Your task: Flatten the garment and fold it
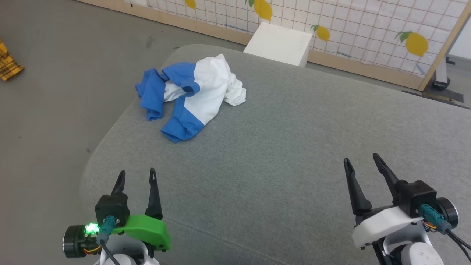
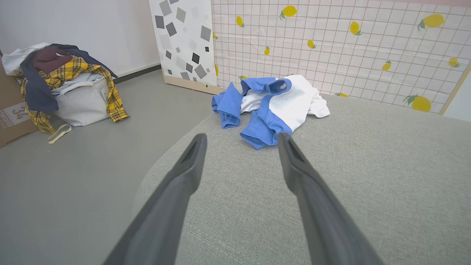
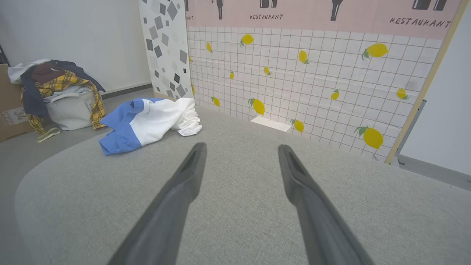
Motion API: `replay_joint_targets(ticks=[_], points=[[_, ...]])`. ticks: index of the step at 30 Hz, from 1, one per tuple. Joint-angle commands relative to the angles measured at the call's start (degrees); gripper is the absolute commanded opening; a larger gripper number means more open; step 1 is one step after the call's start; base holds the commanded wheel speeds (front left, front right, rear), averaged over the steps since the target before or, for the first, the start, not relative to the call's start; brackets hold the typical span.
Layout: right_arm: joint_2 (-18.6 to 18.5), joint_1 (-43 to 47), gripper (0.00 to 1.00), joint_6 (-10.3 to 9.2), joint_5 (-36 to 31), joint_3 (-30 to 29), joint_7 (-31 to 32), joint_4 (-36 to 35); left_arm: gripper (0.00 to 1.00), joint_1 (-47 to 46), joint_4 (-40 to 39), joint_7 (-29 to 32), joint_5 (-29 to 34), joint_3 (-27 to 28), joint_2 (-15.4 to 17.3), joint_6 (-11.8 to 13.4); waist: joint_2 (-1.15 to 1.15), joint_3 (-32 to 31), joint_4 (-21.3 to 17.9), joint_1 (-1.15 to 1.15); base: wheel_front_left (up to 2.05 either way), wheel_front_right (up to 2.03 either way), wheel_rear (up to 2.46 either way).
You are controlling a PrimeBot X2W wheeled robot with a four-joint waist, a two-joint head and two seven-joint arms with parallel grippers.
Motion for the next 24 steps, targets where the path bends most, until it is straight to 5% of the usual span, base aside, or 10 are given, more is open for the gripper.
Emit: replay_joint_targets(ticks=[1, 24], points=[[0.08, -1.1, 1.0, -0.06, 0.46, 0.16, -0.72, 0.42, 1.0, -1.22, 0.26, -0.59, -0.98, -0.3, 0.4, 0.72, 0.0, 0.04, 0.5, 0.0, 0.0, 0.0, 0.0], [0.11, -1.99, 1.0, -0.08, 1.43, 0.23, -2.65, 1.85, 1.0, -1.87, 2.25, -3.41, -3.63, -1.87, 1.49, 3.52, 0.0, 0.39, 4.72, 0.0, 0.0, 0.0, 0.0]])
